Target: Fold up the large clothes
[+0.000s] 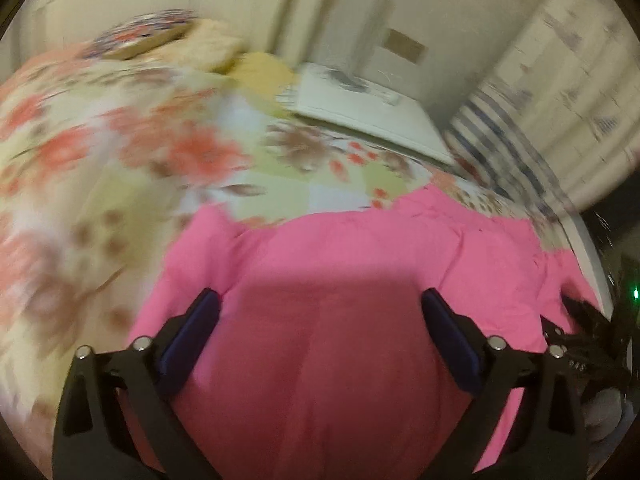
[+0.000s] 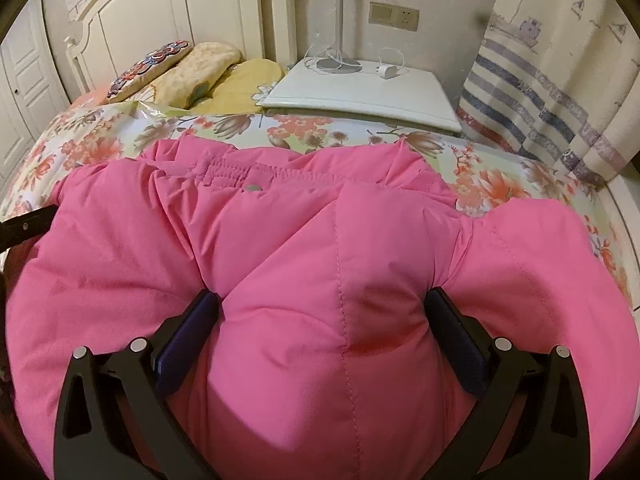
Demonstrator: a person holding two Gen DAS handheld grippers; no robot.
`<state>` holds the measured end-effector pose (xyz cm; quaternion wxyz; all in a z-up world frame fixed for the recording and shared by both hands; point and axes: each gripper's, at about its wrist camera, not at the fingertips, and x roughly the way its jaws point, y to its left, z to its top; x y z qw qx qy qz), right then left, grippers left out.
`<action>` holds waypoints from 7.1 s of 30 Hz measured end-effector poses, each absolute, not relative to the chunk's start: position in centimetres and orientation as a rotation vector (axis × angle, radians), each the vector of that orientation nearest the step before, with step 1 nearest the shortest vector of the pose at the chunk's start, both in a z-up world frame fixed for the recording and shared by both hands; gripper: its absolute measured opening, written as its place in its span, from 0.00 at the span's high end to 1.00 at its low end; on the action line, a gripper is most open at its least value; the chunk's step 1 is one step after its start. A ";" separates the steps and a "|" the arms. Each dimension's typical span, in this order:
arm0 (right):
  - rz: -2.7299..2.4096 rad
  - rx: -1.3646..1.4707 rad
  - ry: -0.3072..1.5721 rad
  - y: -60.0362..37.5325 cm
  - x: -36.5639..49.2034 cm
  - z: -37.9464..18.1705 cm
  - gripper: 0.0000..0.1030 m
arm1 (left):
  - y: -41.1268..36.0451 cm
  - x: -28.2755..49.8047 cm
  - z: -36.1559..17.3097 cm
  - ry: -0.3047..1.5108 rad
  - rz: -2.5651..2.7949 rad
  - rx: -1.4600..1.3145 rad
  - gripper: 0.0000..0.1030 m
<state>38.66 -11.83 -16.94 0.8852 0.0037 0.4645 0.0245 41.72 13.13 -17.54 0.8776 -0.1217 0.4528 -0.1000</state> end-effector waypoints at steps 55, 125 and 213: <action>0.056 -0.016 0.859 -21.5 16.1 -20.1 0.04 | -6.9 20.8 -20.6 0.713 -0.203 0.225 0.02; 0.329 -0.073 0.843 -11.3 28.9 -11.6 0.04 | 6.7 29.1 -16.0 0.763 -0.031 0.150 0.02; 0.018 0.080 0.804 -24.9 23.3 -18.9 0.04 | 11.3 44.0 -19.3 0.933 -0.011 -0.183 0.02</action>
